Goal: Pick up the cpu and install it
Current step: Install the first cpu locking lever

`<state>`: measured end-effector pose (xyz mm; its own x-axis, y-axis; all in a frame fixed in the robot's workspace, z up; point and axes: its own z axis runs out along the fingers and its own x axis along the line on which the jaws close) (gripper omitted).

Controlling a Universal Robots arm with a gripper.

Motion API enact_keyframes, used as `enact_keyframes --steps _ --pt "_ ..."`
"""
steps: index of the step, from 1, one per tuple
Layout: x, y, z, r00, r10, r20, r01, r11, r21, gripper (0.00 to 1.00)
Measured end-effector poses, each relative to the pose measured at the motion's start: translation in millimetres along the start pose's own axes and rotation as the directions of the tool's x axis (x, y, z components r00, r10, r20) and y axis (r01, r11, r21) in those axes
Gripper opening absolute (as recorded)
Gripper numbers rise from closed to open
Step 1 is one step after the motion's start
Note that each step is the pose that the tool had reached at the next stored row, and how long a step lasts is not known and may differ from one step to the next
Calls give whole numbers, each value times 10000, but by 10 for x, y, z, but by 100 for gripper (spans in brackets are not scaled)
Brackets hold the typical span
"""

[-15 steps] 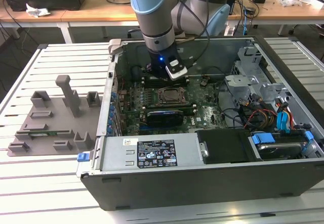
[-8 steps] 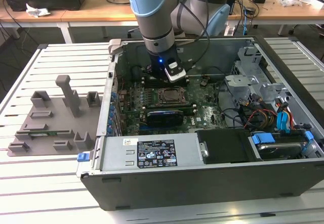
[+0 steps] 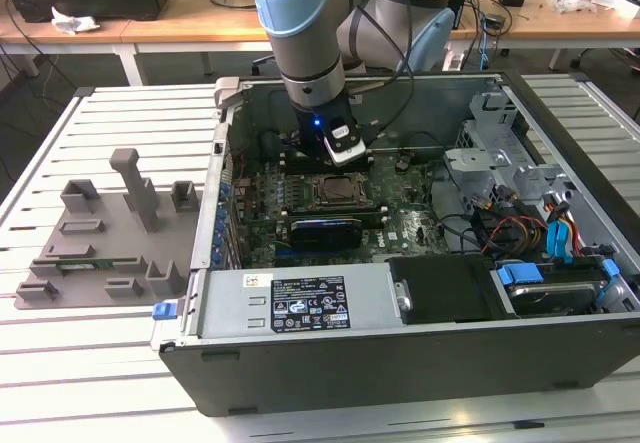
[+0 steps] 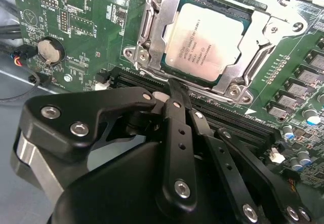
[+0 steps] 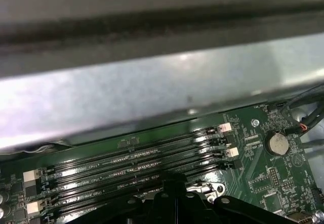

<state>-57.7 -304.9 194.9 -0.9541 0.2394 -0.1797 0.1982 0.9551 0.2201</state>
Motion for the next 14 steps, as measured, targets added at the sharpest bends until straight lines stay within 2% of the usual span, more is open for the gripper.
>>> enact_keyframes --steps 9,14 --pt "-2 5 0 10000 -1 1 1 10000 -8 11" --pt "-17 23 -83 10000 -2 1 2 10000 -2 11"
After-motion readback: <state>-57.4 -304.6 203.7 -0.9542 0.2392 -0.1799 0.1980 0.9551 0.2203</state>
